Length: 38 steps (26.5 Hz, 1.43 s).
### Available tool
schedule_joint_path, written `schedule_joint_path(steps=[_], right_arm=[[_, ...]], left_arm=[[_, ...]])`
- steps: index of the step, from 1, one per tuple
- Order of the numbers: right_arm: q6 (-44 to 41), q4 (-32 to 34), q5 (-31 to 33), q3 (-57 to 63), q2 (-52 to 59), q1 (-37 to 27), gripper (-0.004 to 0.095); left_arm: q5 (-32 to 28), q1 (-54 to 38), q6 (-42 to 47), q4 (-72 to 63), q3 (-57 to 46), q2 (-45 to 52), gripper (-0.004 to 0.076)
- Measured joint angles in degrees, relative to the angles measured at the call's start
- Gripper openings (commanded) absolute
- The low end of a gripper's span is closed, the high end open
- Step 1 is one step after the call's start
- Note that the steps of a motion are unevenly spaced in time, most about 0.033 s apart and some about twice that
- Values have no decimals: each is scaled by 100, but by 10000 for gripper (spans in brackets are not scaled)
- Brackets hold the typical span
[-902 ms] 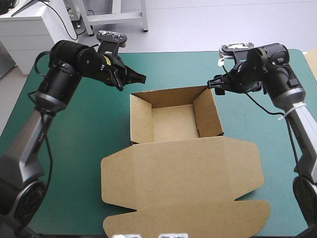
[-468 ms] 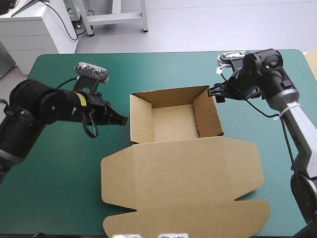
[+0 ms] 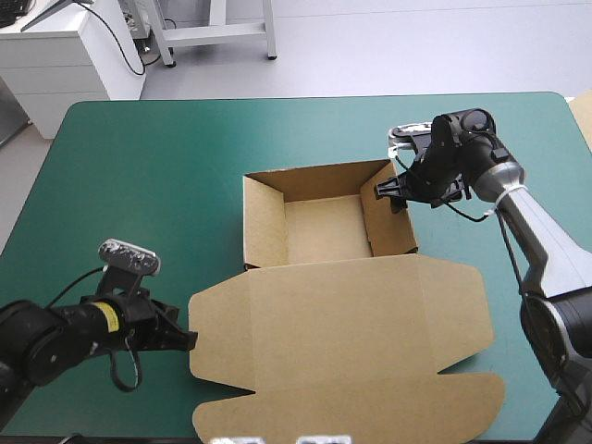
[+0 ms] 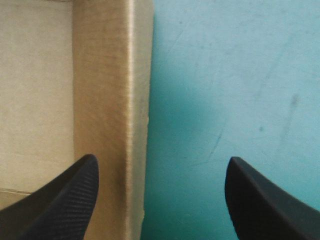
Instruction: Fold the box
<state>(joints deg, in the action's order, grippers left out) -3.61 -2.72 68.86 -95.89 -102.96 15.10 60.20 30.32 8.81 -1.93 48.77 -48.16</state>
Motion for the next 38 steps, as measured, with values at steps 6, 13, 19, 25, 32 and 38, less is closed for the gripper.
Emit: schedule_joint_path(steps=[6,13,19,25,32,38], right_arm=[[102,-304,6,38,-183,0,640],[191,-473,-32,213,-400,0,627],[246,-744,-213,230,-565,0,427],[286,-743,-244,230,-605,0,-20],[526,-525,-196,-124,-693,-34,-21],[500,344,183,-1706,-617,-791,-21]], left_arm=[[-649,0,127,315,-1116,1210,-8],[-987,0,141,556,-1850,2425,-8],[-994,0,141,869,-2101,3005,-8],[-1017,0,141,1069,-2110,3187,-8],[-1185,0,159,987,-2231,3187,-8],[-1246,0,159,962,-2231,3187,-8]])
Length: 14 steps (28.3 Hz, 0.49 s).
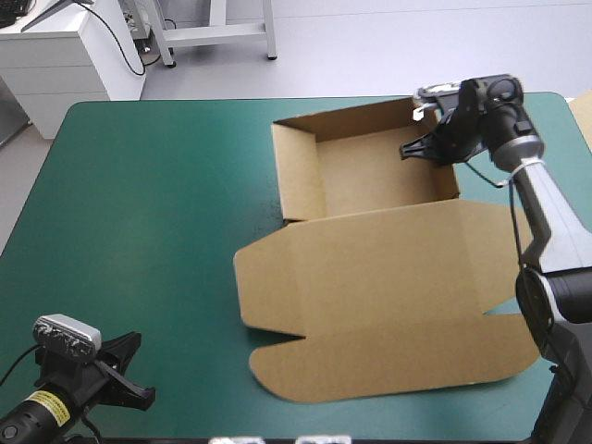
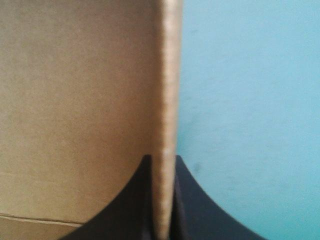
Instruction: Fold the box
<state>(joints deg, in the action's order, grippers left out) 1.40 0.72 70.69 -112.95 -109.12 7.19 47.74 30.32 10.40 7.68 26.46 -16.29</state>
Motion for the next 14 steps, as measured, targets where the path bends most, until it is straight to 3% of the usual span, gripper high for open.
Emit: schedule_joint_path(steps=[8,14], right_arm=[[-21,450,88,-350,274,-1777,-21],[22,420,93,-350,155,-2605,-13]], left_arm=[[-86,0,0,0,0,5,-8],[-120,0,0,0,0,5,-8]])
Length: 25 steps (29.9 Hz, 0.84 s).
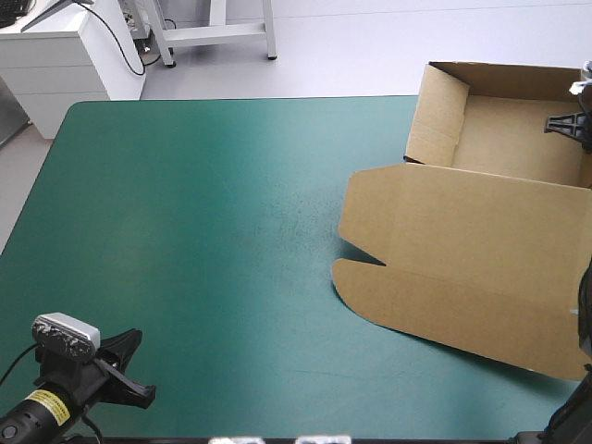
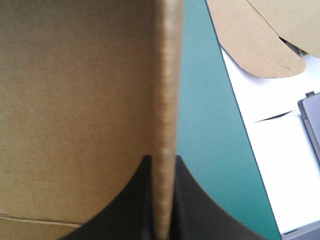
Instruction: Fold the box
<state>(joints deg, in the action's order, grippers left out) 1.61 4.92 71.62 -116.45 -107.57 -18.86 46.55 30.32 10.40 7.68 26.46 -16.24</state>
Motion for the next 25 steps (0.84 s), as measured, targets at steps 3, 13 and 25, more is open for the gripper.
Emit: schedule_joint_path(steps=[3,13,25], right_arm=[[110,-61,0,0,-158,-274,1],[-96,-583,-11,0,-770,-650,553],[-83,-417,-16,0,-508,-650,618]], left_arm=[[-5,0,0,0,0,0,-8],[-11,0,0,18,0,0,-8],[-11,0,0,18,0,0,-8]])
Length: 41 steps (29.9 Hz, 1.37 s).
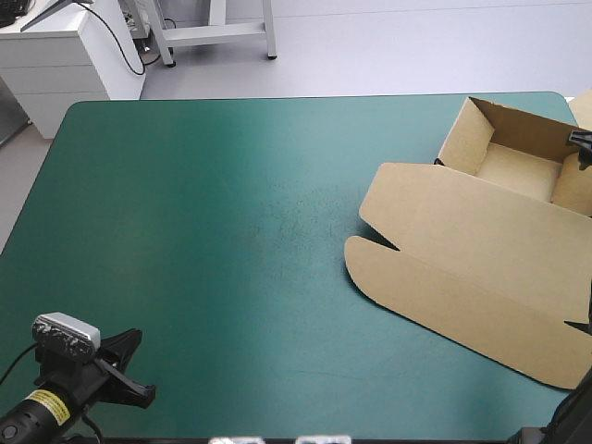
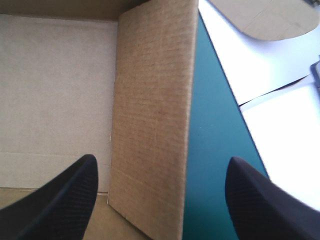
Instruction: Fold the box
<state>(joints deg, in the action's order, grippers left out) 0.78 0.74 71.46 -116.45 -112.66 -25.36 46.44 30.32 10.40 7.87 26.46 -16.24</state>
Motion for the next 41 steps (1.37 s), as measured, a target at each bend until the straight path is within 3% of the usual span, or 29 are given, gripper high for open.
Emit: schedule_joint_path(steps=[5,9,17,23,28,34,41], right_arm=[[67,10,5,0,757,-5,546],[165,-389,0,401,1534,-5,451],[831,-1170,-76,2936,3197,-10,-22],[1516,-2023,-1034,4659,4545,-10,-15],[2115,-2580,-1438,5144,5571,327,-15],[2421,-2658,-1817,5473,6471,1503,-15],[3166,-2440,-2689,6399,7366,3221,-15]], left_arm=[[0,0,0,146,0,0,-8],[45,0,0,173,-35,0,-8],[-36,0,0,174,-218,0,-8],[-72,0,1,174,-218,0,-8],[-41,0,1,174,-218,0,-8],[-41,0,1,169,-218,0,-8],[-41,0,1,158,-218,0,-8]])
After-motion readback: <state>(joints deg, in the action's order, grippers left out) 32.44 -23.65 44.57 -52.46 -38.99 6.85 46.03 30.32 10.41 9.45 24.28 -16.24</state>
